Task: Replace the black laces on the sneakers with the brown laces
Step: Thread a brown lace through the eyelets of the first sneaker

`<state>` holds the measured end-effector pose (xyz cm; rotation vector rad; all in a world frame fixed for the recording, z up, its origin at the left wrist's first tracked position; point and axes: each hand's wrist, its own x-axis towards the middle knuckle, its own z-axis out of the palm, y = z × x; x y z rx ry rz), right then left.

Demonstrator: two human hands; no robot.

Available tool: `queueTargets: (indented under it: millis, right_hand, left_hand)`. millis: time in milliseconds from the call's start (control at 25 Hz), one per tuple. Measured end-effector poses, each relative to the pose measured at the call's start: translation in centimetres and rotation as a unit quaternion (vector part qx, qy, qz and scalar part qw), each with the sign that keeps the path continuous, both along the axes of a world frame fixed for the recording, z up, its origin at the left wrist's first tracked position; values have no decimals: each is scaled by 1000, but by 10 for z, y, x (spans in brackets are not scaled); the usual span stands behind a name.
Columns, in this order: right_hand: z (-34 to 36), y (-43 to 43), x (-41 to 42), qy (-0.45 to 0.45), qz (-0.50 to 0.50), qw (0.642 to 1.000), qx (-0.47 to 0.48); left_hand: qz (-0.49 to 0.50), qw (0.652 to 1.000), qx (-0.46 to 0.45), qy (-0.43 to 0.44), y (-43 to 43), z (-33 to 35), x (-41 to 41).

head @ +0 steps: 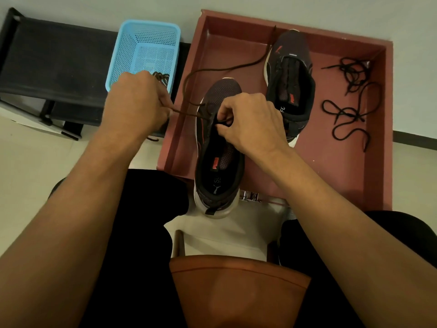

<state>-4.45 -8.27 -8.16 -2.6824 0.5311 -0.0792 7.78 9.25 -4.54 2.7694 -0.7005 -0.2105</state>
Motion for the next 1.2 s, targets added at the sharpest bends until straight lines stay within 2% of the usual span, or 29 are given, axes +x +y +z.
queueTargets:
  millis: [160,240,360,440,520,640,720,800,960,1040,1200]
  right_hand:
    - [-1,-3,-1,0,4,1000,-10]
    - [-1,-2,-1,2,5,1000,-5]
    - [0,0,0,3,2,1000,10]
    - [0,0,0,-3,1,1000,13]
    - [1,-1,-1,-5,3,1000,8]
    - [0,-2,-2,-4,7,1000,2]
    - [0,-3,-1,-4,10,1000,-3]
    - [-1,-3,0,-2,8,1000,0]
    - [-3,0,0,-14,9,1000,19]
    - [-3,0,1,-11,9,1000,18]
    - [-1,-1,1,-8,11,1000,14]
  left_hand:
    - [-147,986,-20,69,-24,-1,-24]
    - [-137,988,-26,59,-28,1,-24]
    - [-17,1000,-11,18,-8,0,-5]
    - [45,998,41,-1,5,-3,5]
    - [25,997,65,17,3,-7,4]
    - [-103,993,3,54,-15,-6,-12]
    - [-146,987,-27,54,-26,-5,-22]
    - [-125,991,-29,45,-25,-2,-21]
    - [1,1000,6,17,1,2,1]
    - [-22,999,21,43,0,1,1]
    - [-138,987,-25,81,-23,-5,-20]
